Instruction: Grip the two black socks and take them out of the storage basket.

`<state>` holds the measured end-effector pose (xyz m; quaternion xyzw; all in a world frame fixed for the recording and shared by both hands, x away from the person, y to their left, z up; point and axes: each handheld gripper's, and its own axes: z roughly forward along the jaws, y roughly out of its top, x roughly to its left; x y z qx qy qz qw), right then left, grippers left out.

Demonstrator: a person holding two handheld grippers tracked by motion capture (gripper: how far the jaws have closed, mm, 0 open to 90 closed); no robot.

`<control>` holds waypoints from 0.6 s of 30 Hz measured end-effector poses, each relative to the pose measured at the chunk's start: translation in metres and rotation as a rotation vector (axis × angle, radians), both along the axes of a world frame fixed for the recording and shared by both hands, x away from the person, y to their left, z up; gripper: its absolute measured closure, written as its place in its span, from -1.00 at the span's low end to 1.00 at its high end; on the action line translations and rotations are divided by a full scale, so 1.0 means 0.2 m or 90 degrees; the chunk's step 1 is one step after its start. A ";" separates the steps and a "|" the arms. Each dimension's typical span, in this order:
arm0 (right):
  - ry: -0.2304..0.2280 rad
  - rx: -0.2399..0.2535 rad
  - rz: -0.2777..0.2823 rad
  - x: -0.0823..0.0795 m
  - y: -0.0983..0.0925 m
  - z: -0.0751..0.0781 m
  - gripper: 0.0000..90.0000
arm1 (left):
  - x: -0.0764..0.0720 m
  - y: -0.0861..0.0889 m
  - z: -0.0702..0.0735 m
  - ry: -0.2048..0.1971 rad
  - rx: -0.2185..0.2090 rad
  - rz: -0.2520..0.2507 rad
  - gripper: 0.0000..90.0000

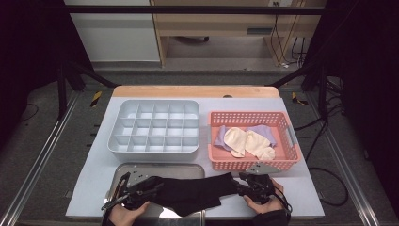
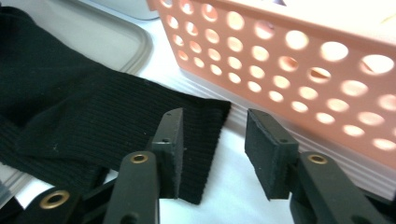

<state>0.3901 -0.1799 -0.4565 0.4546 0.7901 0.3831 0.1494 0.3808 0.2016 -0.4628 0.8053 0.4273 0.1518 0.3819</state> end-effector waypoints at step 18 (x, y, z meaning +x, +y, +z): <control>0.003 0.000 0.011 0.03 0.03 -0.10 0.56 | 0.00 -0.01 -0.03 0.027 0.008 -0.002 0.76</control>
